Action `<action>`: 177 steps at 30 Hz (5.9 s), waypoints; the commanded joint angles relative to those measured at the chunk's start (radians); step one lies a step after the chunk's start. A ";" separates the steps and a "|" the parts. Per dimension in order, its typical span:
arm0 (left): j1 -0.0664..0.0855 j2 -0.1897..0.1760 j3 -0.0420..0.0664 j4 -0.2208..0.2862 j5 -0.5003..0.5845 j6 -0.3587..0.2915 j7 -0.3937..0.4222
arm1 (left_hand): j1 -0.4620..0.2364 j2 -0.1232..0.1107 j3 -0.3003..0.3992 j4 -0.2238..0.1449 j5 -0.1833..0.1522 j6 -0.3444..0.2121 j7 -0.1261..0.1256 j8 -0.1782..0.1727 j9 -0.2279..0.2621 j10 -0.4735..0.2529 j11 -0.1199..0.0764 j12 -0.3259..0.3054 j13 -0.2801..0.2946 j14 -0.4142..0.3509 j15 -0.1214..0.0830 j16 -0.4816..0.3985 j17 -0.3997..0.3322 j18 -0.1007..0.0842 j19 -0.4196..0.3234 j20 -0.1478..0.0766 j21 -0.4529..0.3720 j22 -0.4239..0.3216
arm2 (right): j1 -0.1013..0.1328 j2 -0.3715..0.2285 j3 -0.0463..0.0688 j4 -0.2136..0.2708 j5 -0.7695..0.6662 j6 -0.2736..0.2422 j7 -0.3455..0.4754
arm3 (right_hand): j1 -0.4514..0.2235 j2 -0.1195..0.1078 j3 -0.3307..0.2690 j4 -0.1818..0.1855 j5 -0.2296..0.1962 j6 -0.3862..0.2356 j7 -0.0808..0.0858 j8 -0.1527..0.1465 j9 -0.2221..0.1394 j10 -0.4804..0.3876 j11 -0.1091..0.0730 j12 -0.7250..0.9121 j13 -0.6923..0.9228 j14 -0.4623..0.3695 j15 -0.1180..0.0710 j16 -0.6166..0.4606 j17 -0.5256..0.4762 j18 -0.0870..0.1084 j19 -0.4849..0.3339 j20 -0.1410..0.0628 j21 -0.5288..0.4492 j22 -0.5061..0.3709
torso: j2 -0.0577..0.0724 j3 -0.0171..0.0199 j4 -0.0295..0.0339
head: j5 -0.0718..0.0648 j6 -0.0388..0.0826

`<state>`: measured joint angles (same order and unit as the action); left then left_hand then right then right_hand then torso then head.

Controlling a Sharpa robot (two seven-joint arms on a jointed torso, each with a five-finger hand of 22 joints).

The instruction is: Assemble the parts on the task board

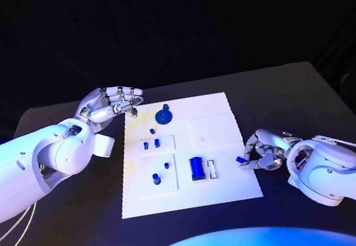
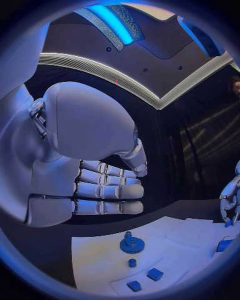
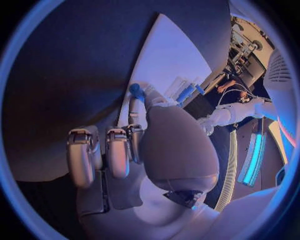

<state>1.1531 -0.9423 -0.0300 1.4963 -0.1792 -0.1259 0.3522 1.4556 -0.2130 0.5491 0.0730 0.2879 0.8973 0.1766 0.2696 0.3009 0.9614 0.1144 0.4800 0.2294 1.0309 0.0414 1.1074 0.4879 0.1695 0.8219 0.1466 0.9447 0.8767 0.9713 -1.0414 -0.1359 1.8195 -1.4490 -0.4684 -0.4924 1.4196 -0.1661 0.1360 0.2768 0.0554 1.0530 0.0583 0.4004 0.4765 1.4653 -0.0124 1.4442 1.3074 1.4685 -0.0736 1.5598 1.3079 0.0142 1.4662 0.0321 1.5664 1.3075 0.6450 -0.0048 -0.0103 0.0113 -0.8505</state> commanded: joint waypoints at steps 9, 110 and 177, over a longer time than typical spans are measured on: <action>0.000 -0.002 0.001 0.003 0.005 0.011 0.008 | -0.006 0.007 0.005 -0.005 0.003 0.004 0.002 0.002 -0.001 -0.005 0.000 0.006 -0.002 -0.005 0.003 -0.005 -0.001 0.013 -0.008 0.000 0.007 0.003 | -0.015 0.013 -0.009 0.004 -0.149 0.109 -0.088 | 0.072 -0.017 0.152 -0.007 0.181 0.032 -0.013 -0.015 -0.026 0.064 -0.016 0.010 0.213 0.098 -0.016 0.002 0.245 -0.014 0.105 -0.013 0.004 0.263 | 0.000 0.0003 -0.0008 | 0.003 -0.002; 0.000 -0.008 0.001 0.005 0.020 0.023 -0.002 | -0.015 0.010 0.009 -0.004 0.004 0.005 0.002 0.001 -0.003 -0.007 0.001 0.008 -0.004 -0.005 0.004 -0.005 -0.002 0.013 -0.012 0.001 0.011 0.009 | 0.016 0.179 -0.009 0.010 0.292 -0.026 -0.048 | -0.400 -0.042 0.105 0.015 0.183 0.020 -0.014 0.036 0.023 0.077 -0.016 0.031 0.227 0.101 -0.015 0.008 0.258 -0.014 0.105 -0.014 0.004 0.263 | 0.000 0.0002 -0.0010 | 0.012 -0.020; 0.000 -0.010 0.001 0.001 0.018 0.022 -0.007 | -0.017 0.014 0.014 -0.006 0.004 0.005 0.002 0.001 -0.003 -0.008 0.000 0.009 -0.004 -0.005 0.004 -0.005 -0.002 0.013 -0.014 0.002 0.012 0.010 | 0.014 0.164 -0.008 -0.036 0.280 0.062 -0.002 | -0.238 0.053 -0.087 0.010 0.142 0.018 -0.015 0.032 0.012 0.078 -0.016 0.034 0.230 0.102 -0.015 0.010 0.261 -0.014 0.105 -0.013 0.004 0.263 | 0.000 0.0004 -0.0007 | 0.016 -0.017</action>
<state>1.1530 -0.9534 -0.0301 1.4951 -0.1660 -0.1160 0.3396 1.4437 -0.2011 0.5546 0.0675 0.2879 0.8973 0.1766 0.2696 0.2991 0.9614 0.1144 0.4830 0.2260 1.0309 0.0414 1.1074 0.4870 0.1695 0.8149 0.1465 0.9515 0.8862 0.9876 -0.8776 -0.1418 1.7914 -1.1631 -0.4231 -0.4840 1.1773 -0.1080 0.0509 0.2922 0.1919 1.0758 0.0426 0.4391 0.4914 1.4649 -0.0266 1.4789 1.3073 1.4665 -0.0859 1.5675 1.3078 0.0143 1.4661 0.0182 1.5664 1.3076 0.6448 -0.0047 -0.0110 0.0274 -0.8679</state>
